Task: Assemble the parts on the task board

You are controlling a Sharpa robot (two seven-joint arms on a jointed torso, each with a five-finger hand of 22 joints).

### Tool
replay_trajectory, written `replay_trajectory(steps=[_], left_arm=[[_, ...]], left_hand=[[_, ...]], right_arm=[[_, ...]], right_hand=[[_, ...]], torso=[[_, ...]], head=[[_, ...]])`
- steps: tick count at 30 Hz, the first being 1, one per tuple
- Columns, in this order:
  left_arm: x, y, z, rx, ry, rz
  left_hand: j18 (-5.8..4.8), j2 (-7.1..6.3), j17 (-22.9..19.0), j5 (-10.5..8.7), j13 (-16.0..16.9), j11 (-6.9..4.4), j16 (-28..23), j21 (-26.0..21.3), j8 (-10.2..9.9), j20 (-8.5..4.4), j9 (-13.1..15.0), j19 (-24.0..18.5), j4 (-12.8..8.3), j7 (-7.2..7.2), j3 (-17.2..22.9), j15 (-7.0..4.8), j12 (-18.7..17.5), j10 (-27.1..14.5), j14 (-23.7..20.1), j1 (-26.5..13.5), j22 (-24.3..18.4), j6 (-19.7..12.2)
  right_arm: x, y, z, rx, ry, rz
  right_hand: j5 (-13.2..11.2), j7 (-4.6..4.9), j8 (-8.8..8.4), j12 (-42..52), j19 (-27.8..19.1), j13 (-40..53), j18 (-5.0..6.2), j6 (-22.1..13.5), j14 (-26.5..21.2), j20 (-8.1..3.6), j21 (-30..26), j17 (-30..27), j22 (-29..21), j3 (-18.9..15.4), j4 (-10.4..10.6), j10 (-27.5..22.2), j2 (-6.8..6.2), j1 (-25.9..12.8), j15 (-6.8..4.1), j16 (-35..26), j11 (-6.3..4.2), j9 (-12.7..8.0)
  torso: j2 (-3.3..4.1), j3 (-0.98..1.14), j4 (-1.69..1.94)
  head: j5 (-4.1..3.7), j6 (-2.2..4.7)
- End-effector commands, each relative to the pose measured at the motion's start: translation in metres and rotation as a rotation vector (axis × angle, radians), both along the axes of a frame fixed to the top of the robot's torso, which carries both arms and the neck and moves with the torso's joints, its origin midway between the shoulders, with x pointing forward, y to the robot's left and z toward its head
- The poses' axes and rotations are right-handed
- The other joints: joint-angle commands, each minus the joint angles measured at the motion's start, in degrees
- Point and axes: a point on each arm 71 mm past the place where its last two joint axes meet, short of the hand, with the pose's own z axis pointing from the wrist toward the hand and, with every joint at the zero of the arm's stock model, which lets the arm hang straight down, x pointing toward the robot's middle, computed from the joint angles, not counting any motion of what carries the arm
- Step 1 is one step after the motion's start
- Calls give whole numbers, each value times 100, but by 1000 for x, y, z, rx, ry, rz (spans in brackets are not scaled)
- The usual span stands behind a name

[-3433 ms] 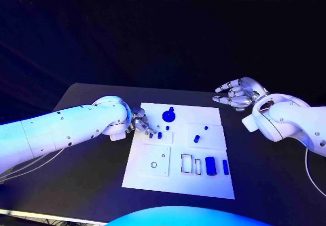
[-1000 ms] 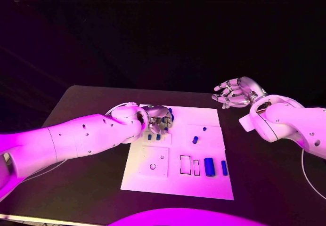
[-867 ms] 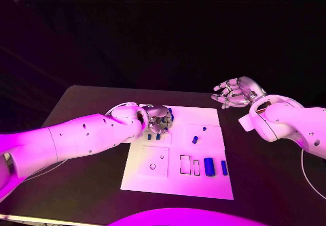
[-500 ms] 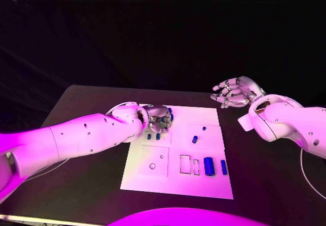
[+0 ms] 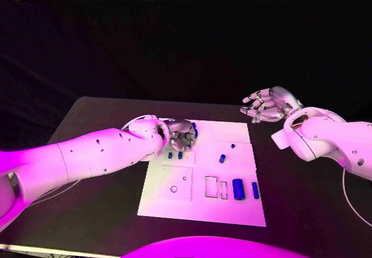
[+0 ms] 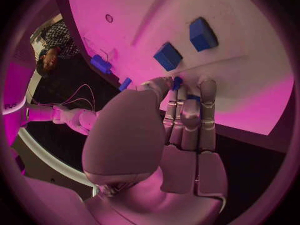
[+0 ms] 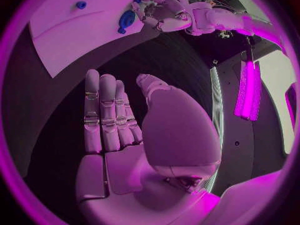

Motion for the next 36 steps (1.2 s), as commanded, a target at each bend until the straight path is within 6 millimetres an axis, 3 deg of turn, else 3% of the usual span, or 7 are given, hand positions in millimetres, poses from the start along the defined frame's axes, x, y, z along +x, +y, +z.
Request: replay_trajectory(steps=[1, 12, 20, 32, 36], left_arm=[[-2, -1, -5, 29, 46, -7], [-2, 1, -6, 47, 47, 0], [-2, 1, -6, 47, 45, -2], [1, 1, -3, 16, -10, 9], [2, 1, -1, -6, -34, 10]], left_hand=[[-4, 46, 108, -23, -10, -30, 69, 118, -42, -24, -2, 109, -21, 1, 59, -24, -26, 113, 116, -27, 158, 71], [-11, -27, 61, -27, -38, -17, 80, 175, -127, -37, -16, 104, -135, 23, 102, -31, -104, 93, 119, -26, 207, 61], [-25, -9, 88, -26, -43, -16, 101, 235, -162, -32, -20, 141, -189, 42, 148, -26, -120, 115, 138, -7, 292, 59], [-140, 128, 355, -49, 8, -101, 250, 820, -226, -100, 29, 556, -722, 30, 584, -124, -93, 533, 416, 158, 1041, 392], [-155, 128, 390, -44, 26, -112, 264, 901, -251, -111, 41, 605, -795, 19, 660, -135, -97, 597, 465, 115, 1140, 457]], right_arm=[[-1, 2, 0, -9, -8, 24], [-1, 2, -1, -15, -7, 23], [-1, 2, -1, -14, -7, 24], [-1, 2, -1, -13, -6, 26], [-1, 3, -1, -12, -7, 26]], right_hand=[[12, 14, 20, -20, 7, -5, 64, -36, -29, 31, -36, -8, -4, 37, 0, -27, -46, 15, 7, -34, 14, -8], [12, 15, 28, -24, 8, -20, 64, -39, -27, 33, -50, -10, -16, 40, 3, -24, -46, 9, 9, -48, 15, -9], [12, 15, 28, -24, 8, -20, 64, -39, -27, 33, -50, -10, -16, 40, 3, -24, -46, 9, 9, -48, 15, -9], [13, 16, 34, -28, 7, -33, 63, -42, -27, 35, -62, -11, -26, 44, 6, -22, -43, 3, 10, -61, 17, -9], [13, 16, 34, -28, 7, -33, 63, -42, -27, 35, -62, -11, -26, 44, 6, -22, -43, 3, 10, -61, 17, -9]], torso=[[1, -1, 1], [-1, -1, 4], [-1, -4, 4], [-1, -1, 1], [-1, -2, 2]], head=[[-4, -4], [-10, -12], [-6, -8], [1, 5], [6, 12]])
